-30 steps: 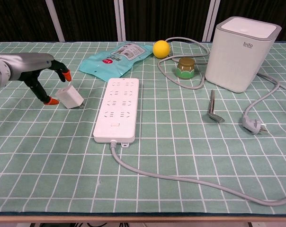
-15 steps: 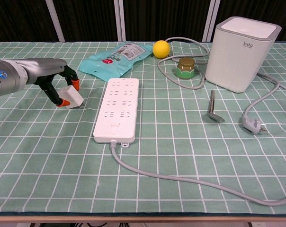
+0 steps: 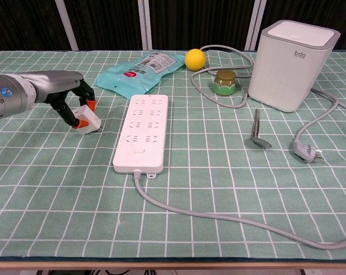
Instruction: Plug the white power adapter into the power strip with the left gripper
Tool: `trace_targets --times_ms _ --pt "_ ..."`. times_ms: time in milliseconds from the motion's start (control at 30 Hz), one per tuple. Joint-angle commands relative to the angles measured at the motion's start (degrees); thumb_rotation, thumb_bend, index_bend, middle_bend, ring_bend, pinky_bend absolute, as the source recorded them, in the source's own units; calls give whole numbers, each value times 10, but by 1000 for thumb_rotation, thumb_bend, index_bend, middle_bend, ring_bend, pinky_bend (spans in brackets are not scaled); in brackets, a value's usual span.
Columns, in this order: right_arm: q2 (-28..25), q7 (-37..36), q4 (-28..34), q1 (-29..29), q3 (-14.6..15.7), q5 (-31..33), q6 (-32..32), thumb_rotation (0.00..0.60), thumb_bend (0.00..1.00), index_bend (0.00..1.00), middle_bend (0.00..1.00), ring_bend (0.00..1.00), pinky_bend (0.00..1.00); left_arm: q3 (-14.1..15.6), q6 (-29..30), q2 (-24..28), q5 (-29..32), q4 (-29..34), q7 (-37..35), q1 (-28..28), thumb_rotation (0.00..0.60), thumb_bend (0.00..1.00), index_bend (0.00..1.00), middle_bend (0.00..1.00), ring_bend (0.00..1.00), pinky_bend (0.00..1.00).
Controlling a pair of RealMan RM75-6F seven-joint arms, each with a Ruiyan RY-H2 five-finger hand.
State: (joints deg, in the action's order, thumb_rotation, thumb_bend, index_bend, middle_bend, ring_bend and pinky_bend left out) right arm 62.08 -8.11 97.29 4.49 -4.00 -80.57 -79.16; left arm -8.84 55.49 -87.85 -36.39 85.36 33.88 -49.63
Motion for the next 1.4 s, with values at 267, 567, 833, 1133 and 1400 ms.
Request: trace_targets --times_ms 267,567,833,1133,1400 --pt "0 -1 1 0 0 1 0 600 340 0 0 0 0 -7 33 5 -27 17 4 2 600 482 611 611 142 14" --pt "-2 -6 1 -1 -1 3 2 600 339 0 0 0 0 -31 16 55 20 71 94 -54 600 492 650 651 164 12" --pt "-4 -12 3 0 -1 7 7 600 340 0 0 0 0 -33 -25 84 148 71 229 -154 600 501 663 670 178 10" --pt "-6 -21 5 1 -2 12 13 600 339 0 0 0 0 -18 -35 57 315 45 322 -256 600 511 666 678 181 10" --pt "-9 -27 7 3 -3 17 20 600 339 0 0 0 0 -12 -38 34 390 15 360 -310 600 512 666 688 183 10"
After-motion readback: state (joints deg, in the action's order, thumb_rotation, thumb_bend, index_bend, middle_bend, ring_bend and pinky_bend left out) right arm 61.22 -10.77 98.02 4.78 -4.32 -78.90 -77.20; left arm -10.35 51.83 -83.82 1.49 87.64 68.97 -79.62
